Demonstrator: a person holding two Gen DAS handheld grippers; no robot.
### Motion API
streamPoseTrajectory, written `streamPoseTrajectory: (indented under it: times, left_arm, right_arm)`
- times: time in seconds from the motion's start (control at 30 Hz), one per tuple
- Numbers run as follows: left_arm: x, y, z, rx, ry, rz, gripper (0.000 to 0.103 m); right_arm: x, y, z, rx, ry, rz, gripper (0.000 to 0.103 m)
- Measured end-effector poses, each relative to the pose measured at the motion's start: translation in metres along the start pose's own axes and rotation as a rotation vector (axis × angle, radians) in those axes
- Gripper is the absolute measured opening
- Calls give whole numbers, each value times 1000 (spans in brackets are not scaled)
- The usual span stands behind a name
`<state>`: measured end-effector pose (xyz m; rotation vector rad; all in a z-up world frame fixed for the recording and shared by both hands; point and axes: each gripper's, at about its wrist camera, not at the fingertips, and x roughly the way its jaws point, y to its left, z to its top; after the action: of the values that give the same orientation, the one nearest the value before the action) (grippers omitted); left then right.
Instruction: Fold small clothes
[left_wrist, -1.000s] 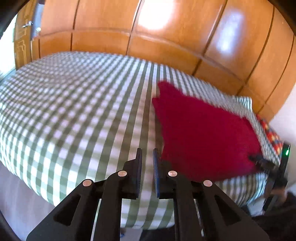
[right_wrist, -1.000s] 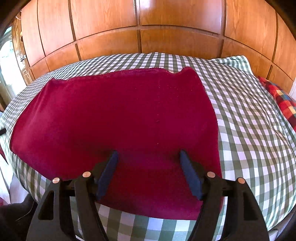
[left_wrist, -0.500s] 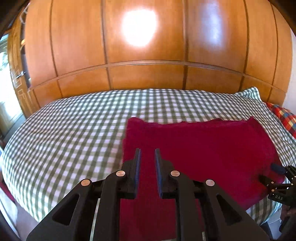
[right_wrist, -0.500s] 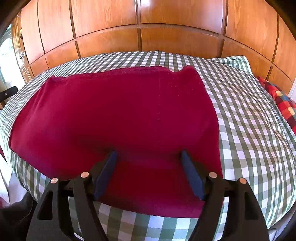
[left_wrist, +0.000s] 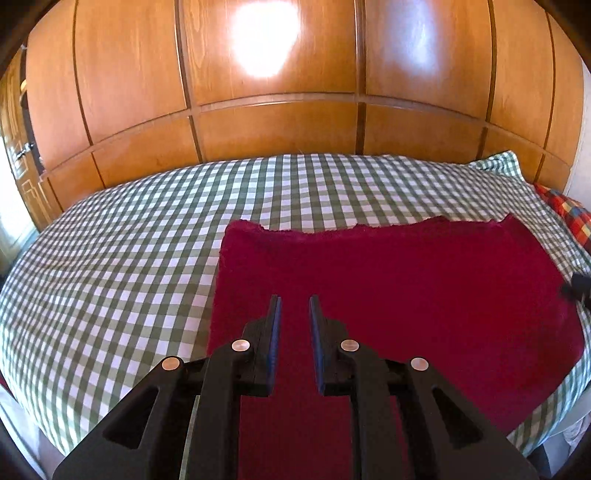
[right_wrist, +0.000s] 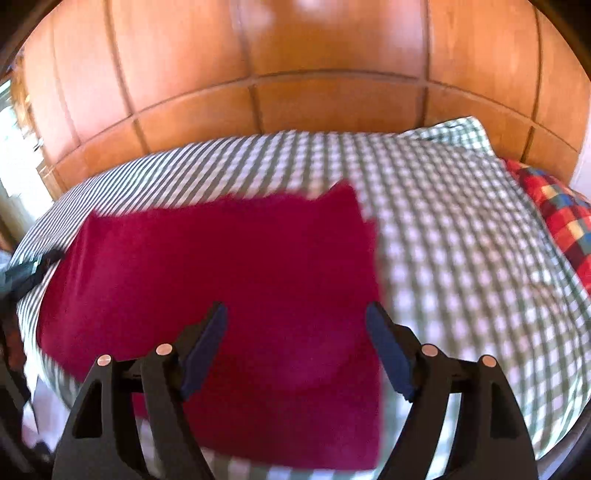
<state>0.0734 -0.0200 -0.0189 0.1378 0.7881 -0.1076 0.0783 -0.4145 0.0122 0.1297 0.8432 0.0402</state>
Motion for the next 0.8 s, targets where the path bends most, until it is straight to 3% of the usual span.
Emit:
streamPoseTrajectory:
  times: [0.13, 0.27, 0.33, 0.37, 0.4, 0.5, 0.67, 0.73, 0.77, 0.8]
  left_arm:
    - [11, 4, 1, -7, 19, 13, 14]
    - [20, 6, 2, -6, 36, 26, 14]
    - [25, 7, 2, -4, 45, 35, 14]
    - [27, 8, 3, -4, 47, 38, 14]
    - [28, 9, 3, -3, 46, 43, 14]
    - [41, 17, 3, -17, 71, 77, 14]
    - [72, 42, -2, -145, 134, 34, 20]
    - [75, 51, -1, -196, 138, 6, 20]
    - [76, 52, -1, -201, 138, 0, 20]
    - [76, 52, -2, -199, 134, -2, 20]
  right_arm:
    - [23, -24, 32, 73, -6, -62, 77]
    - [57, -41, 52, 133, 42, -83, 70]
    - [70, -42, 56, 135, 73, -52, 58]
    - [76, -39, 60, 117, 93, -34, 27]
    - [82, -34, 63, 78, 106, -48, 7]
    - [92, -36, 74, 81, 101, -72, 4]
    - [115, -46, 70, 110, 159, -57, 9]
    - [103, -55, 68, 135, 130, -39, 39]
    - [95, -64, 65, 173, 114, -6, 69]
    - [90, -70, 62, 199, 108, 17, 74]
